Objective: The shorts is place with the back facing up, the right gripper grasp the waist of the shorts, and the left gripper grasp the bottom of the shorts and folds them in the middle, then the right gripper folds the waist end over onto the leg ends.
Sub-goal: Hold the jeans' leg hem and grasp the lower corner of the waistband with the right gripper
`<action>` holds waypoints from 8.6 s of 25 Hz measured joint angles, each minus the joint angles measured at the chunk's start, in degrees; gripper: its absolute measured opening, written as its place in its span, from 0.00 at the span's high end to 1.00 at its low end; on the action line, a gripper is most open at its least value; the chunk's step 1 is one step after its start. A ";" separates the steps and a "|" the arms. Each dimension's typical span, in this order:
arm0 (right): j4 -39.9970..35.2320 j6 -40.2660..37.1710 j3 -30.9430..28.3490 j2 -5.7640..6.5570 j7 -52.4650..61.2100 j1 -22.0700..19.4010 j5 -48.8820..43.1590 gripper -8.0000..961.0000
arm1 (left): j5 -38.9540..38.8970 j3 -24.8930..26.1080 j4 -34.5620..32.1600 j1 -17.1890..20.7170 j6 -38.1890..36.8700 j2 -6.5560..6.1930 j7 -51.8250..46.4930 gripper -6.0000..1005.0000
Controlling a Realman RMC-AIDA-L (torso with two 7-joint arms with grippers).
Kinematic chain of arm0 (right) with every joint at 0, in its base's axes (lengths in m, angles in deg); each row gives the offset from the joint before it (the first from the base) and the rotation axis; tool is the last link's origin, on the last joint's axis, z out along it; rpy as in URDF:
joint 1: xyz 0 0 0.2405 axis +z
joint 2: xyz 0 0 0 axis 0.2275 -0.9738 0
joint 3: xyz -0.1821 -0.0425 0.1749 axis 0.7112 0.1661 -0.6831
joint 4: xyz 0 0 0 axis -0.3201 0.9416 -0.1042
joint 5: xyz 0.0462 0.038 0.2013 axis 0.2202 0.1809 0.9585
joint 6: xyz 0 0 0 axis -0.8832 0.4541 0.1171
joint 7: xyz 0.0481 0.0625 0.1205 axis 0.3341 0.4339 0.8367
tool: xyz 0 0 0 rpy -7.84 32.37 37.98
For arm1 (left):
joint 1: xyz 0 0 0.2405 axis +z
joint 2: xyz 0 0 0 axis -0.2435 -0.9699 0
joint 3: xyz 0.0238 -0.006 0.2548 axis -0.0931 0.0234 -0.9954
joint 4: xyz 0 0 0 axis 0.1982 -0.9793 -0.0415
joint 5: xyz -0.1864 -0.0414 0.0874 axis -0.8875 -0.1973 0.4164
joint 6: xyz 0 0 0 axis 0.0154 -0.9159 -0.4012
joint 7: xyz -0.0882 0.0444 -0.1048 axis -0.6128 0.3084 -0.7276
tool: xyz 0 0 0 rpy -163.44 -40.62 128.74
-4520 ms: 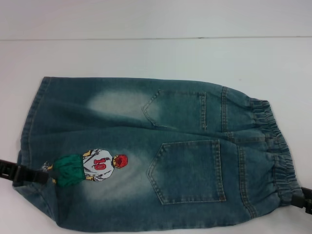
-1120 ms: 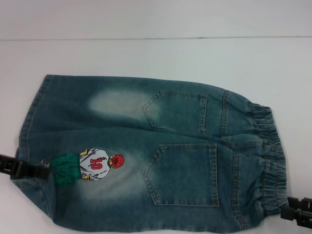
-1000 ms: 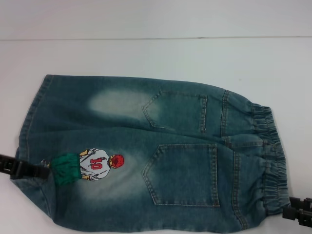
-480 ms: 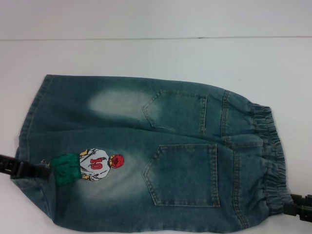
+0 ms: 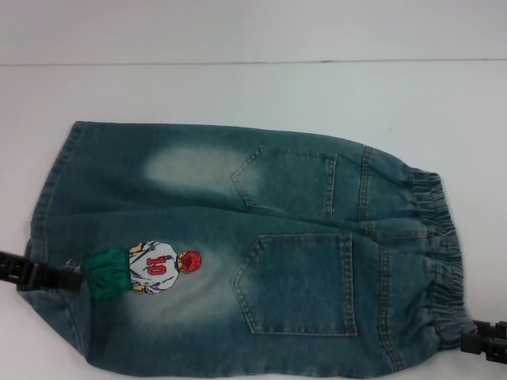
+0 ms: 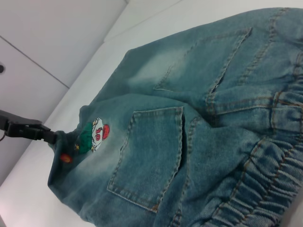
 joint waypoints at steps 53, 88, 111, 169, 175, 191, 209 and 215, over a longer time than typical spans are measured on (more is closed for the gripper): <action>-0.69 0.30 -1.53 0.10 0.77 2.84 -2.88 0.38 | -0.08 0.00 0.78 -0.79 0.95 -0.27 -0.02 0.95; -2.11 -0.40 -3.04 0.01 0.74 0.70 -1.52 0.39 | -0.08 0.09 1.58 -1.35 1.31 -0.26 0.00 0.95; -2.01 0.12 -1.75 -0.56 2.03 3.58 -5.20 0.39 | -0.08 0.08 2.16 -1.41 1.62 -0.27 0.52 0.95; -2.04 -3.10 -0.05 -0.70 4.25 6.33 -5.29 0.40 | -0.18 -0.79 4.43 -3.43 2.66 -0.27 2.30 0.95; -2.07 -3.52 -0.03 -0.65 4.55 5.88 -5.48 0.41 | -0.18 -0.79 4.57 -3.41 2.65 -0.23 2.35 0.95; -2.37 -2.53 -0.28 -0.41 4.34 2.86 -6.09 0.50 | -0.17 -0.79 5.13 -3.36 2.74 0.00 2.55 0.95; -3.69 -1.08 -1.10 0.00 4.73 2.31 -5.82 0.89 | -0.17 -0.79 5.16 -3.66 2.83 0.19 2.54 0.95; -3.69 -1.12 -1.44 -0.14 4.33 2.54 -5.72 0.93 | -0.17 -0.74 5.22 -3.69 2.83 0.16 2.37 0.95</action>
